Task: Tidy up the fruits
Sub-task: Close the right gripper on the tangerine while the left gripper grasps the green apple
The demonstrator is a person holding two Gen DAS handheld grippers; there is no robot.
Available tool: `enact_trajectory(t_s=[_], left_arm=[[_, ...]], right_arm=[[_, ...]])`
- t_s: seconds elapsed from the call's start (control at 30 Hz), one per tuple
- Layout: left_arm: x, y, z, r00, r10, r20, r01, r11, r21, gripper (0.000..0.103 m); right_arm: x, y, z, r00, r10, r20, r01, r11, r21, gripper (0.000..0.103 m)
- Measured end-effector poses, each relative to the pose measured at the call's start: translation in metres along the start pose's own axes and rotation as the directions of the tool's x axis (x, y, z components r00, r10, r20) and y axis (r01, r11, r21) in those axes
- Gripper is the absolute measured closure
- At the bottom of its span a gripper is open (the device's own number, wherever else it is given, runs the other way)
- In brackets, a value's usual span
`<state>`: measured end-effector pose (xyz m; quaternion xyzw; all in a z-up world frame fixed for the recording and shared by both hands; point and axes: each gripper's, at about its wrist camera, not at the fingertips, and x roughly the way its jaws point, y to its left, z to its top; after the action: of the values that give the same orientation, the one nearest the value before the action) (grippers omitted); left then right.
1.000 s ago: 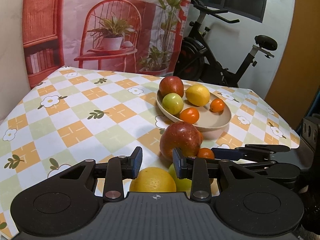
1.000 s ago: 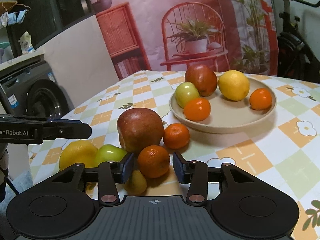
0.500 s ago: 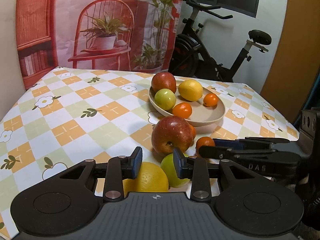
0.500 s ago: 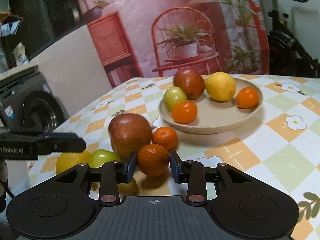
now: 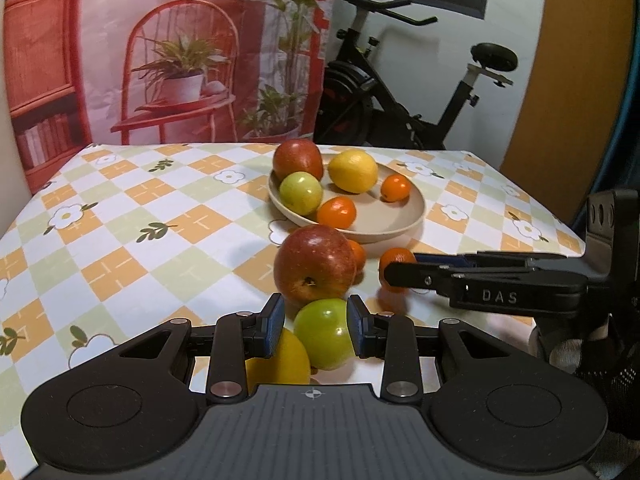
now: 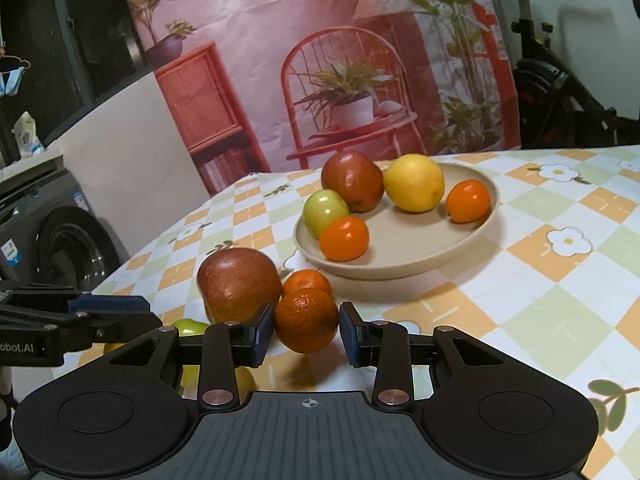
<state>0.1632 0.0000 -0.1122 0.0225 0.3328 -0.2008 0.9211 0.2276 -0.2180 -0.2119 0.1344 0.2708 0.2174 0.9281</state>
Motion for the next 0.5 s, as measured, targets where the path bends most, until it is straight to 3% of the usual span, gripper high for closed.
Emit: enact_trajectory(t_s=[0.17, 0.5], left_arm=[[0.006, -0.005, 0.005, 0.999, -0.009, -0.042, 0.011, 0.999, 0.046, 0.067], [0.026, 0.001, 0.018, 0.984, -0.028, -0.176, 0.035, 0.999, 0.033, 0.066]], right_arm=[[-0.006, -0.002, 0.001, 0.999, -0.037, 0.011, 0.037, 0.999, -0.029, 0.07], [-0.014, -0.01, -0.002, 0.999, -0.042, 0.022, 0.043, 0.999, -0.012, 0.07]])
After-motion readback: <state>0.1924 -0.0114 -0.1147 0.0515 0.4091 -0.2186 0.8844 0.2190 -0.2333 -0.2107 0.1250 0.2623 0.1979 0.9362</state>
